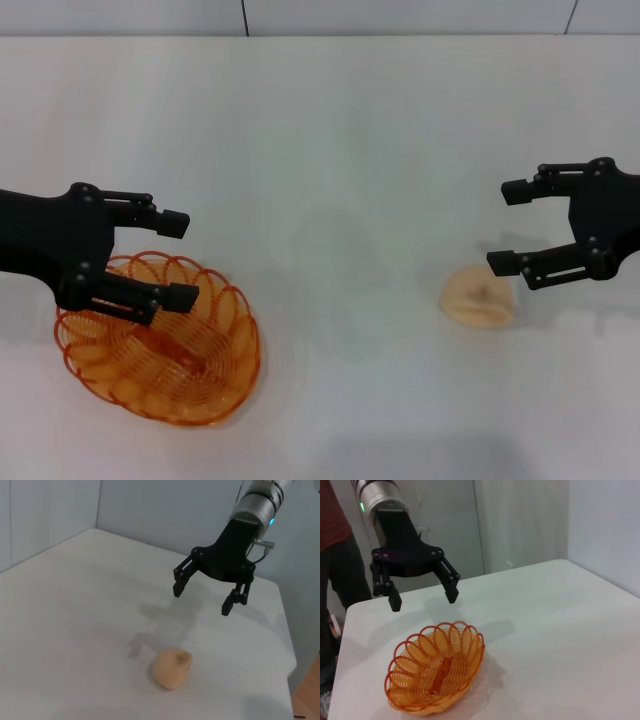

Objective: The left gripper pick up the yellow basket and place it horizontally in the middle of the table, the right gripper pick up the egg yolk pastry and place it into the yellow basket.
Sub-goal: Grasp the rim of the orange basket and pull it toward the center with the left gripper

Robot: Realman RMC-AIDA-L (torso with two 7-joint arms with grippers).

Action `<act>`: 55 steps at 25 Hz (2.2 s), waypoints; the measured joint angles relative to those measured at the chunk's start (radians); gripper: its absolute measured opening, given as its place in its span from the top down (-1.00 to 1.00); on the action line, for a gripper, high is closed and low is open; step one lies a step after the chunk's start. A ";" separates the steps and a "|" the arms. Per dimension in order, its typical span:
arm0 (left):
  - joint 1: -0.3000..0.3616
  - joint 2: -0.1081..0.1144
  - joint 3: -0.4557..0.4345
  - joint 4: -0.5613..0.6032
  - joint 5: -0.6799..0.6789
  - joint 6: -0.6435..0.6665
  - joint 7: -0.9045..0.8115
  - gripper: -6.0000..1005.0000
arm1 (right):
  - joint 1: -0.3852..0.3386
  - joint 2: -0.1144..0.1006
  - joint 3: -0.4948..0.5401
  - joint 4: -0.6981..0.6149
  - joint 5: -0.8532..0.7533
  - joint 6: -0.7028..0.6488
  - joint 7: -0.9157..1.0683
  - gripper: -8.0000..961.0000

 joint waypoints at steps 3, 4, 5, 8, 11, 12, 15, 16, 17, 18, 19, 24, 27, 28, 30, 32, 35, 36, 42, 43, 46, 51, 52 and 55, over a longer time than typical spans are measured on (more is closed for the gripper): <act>-0.005 0.000 0.000 -0.002 0.000 0.000 0.000 -0.74 | 0.011 0.001 -0.013 0.001 0.000 0.006 -0.001 -0.79; -0.006 0.000 0.000 -0.002 0.000 0.000 0.000 -0.74 | 0.016 0.001 -0.019 0.002 -0.002 0.008 -0.001 -0.79; -0.006 0.000 0.000 -0.002 0.000 0.000 0.000 -0.74 | 0.020 0.001 -0.026 0.003 -0.004 0.010 0.000 -0.79; -0.006 0.000 -0.001 -0.002 0.000 0.000 0.000 -0.74 | 0.025 0.001 -0.035 0.005 -0.005 0.016 0.001 -0.79; -0.006 0.000 -0.001 -0.003 0.000 0.000 0.000 -0.74 | 0.026 0.001 -0.038 0.007 -0.005 0.017 0.001 -0.79; -0.006 0.000 -0.001 -0.003 0.000 0.000 0.001 -0.74 | 0.026 0.001 -0.038 0.007 -0.005 0.018 0.002 -0.79; -0.006 0.000 -0.004 -0.003 0.001 -0.001 0.000 -0.74 | 0.025 0.002 -0.038 0.007 -0.005 0.018 0.003 -0.79; -0.006 0.000 -0.005 -0.003 0.002 -0.002 0.000 -0.74 | 0.025 0.002 -0.038 0.007 -0.004 0.018 0.003 -0.79; -0.006 0.001 -0.007 -0.003 0.004 -0.003 -0.002 -0.74 | 0.025 0.002 -0.038 0.007 -0.004 0.018 0.003 -0.79; -0.006 0.003 -0.007 -0.002 0.005 -0.003 -0.008 -0.74 | 0.024 0.002 -0.038 0.007 -0.003 0.019 0.003 -0.79; -0.006 0.006 -0.008 0.002 0.007 -0.003 -0.020 -0.74 | 0.024 0.002 -0.038 0.007 -0.003 0.019 0.003 -0.78; -0.004 0.041 -0.011 0.058 0.057 -0.002 -0.138 -0.74 | 0.021 0.002 -0.036 0.008 0.000 0.022 0.003 -0.78; -0.009 0.068 -0.012 0.077 0.113 -0.003 -0.220 -0.74 | 0.022 0.002 -0.037 0.013 0.002 0.031 0.001 -0.78; -0.011 0.074 -0.013 0.083 0.133 -0.003 -0.244 -0.74 | 0.022 0.002 -0.037 0.014 0.002 0.034 0.000 -0.78; -0.017 0.084 -0.018 0.094 0.176 -0.004 -0.281 -0.74 | 0.021 0.002 -0.039 0.017 0.003 0.041 -0.001 -0.78; -0.028 0.094 -0.040 0.103 0.247 -0.004 -0.318 -0.74 | 0.021 0.002 -0.040 0.018 0.005 0.045 -0.002 -0.78; -0.042 0.100 -0.086 0.104 0.341 -0.005 -0.341 -0.74 | 0.021 0.003 -0.040 0.019 0.015 0.046 -0.002 -0.78; -0.044 0.101 -0.100 0.102 0.366 -0.007 -0.344 -0.74 | 0.021 0.003 -0.040 0.020 0.019 0.046 -0.002 -0.78; -0.054 0.081 -0.111 0.079 0.478 -0.042 -0.365 -0.73 | 0.025 0.003 -0.039 0.027 0.027 0.048 0.001 -0.78; -0.059 0.077 -0.109 0.075 0.492 -0.044 -0.370 -0.72 | 0.025 0.003 -0.038 0.027 0.028 0.048 0.002 -0.78; -0.074 0.067 -0.113 0.054 0.538 -0.050 -0.372 -0.69 | 0.025 0.003 -0.036 0.027 0.030 0.049 0.003 -0.78; -0.082 0.055 -0.114 -0.007 0.549 -0.114 -0.378 -0.65 | 0.026 0.003 -0.038 0.027 0.031 0.050 0.003 -0.78; -0.085 0.052 -0.112 -0.030 0.551 -0.132 -0.377 -0.64 | 0.026 0.003 -0.039 0.027 0.033 0.050 0.003 -0.78; -0.096 0.044 -0.109 -0.071 0.559 -0.164 -0.373 -0.61 | 0.025 0.003 -0.039 0.027 0.039 0.049 0.003 -0.78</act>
